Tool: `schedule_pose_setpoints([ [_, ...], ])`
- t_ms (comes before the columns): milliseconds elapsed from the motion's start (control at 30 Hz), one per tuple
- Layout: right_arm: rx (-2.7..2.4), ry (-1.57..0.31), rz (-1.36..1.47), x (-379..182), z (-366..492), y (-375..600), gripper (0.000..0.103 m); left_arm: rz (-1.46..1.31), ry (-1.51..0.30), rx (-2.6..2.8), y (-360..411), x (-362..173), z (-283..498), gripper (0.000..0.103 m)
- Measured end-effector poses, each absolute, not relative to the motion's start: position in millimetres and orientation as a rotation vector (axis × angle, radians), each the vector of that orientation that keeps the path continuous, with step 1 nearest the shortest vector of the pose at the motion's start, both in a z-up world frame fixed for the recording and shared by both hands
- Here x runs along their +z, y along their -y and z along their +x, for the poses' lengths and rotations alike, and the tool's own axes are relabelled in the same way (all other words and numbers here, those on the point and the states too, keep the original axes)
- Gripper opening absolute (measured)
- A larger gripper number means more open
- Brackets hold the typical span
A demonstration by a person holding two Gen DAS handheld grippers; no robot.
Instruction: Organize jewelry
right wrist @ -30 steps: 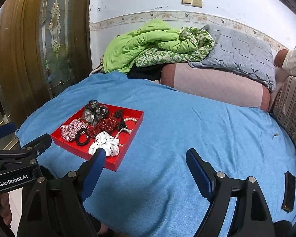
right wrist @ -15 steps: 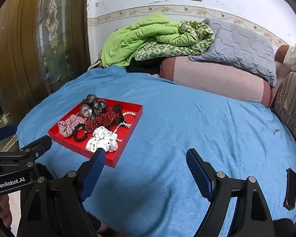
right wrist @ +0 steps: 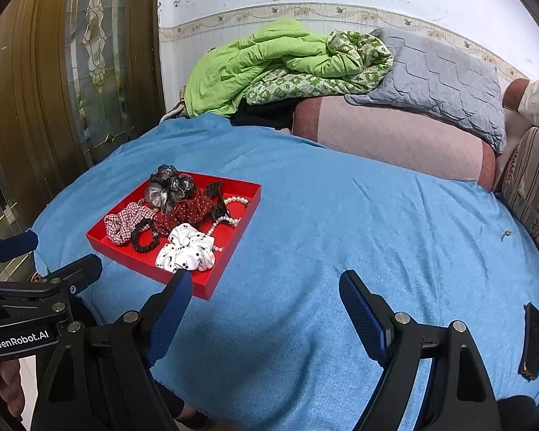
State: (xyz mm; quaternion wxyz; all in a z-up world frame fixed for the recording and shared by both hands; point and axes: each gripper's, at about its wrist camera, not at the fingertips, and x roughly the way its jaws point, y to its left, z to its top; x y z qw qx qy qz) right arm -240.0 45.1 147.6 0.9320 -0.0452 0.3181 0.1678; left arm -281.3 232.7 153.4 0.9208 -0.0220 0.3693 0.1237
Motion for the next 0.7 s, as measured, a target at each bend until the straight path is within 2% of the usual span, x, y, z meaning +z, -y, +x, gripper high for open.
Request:
schedule_pose_setpoints([
  [700,0.355,-0.676,-0.097,139.5,-238.1,-49.4,0.088,-0.052,-0.734,0.297,-240.4,153.0,-282.5,0.103],
])
